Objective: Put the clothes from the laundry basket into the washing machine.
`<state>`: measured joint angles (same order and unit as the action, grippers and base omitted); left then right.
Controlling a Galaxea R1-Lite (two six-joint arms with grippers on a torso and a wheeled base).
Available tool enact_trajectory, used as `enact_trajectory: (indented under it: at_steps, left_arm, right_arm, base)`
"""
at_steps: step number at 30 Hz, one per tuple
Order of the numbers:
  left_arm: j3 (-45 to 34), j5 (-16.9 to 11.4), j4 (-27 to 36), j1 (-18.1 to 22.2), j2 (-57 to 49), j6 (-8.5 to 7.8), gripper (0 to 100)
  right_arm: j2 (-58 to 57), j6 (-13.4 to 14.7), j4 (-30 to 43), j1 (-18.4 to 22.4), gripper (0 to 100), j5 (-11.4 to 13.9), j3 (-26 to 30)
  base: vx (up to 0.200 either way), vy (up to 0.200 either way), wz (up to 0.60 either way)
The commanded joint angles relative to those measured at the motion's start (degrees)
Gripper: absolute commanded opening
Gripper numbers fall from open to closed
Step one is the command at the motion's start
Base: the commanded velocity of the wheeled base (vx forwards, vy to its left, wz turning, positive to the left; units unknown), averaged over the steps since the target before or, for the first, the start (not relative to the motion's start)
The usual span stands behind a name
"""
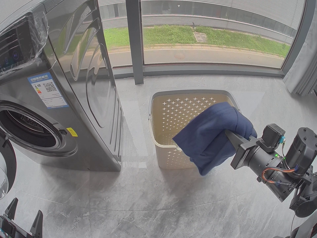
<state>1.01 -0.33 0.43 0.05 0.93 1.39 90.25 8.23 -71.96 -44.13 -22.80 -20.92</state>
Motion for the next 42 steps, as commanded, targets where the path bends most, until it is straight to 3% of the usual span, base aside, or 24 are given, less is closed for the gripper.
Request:
enact_trajectory:
  at_steps: [1,11,14,42]
  left_arm:
    - [-0.84,-0.02,0.01,0.04,-0.40,0.02,100]
    - [-0.84,-0.02,0.01,0.04,-0.40,0.02,100]
    - [-0.84,-0.02,0.01,0.04,-0.40,-0.07,100]
    - [-0.84,-0.02,0.01,-0.05,-0.40,0.02,100]
  right_arm:
    - [0.28,0.12,-0.02,-0.43,0,-0.14,-0.61]
    - [0.28,0.21,-0.11,-0.52,0,0.03,0.35]
    - [0.19,0.21,-0.46,-0.61,0,1.18,1.67]
    - [0.28,0.21,-0.64,-0.96,0,2.49,2.02]
  base:
    - [-0.200,0.000,0.00]
    - [-0.060,0.000,0.00]
    - [0.000,0.000,0.00]
    - [0.000,0.200,0.00]
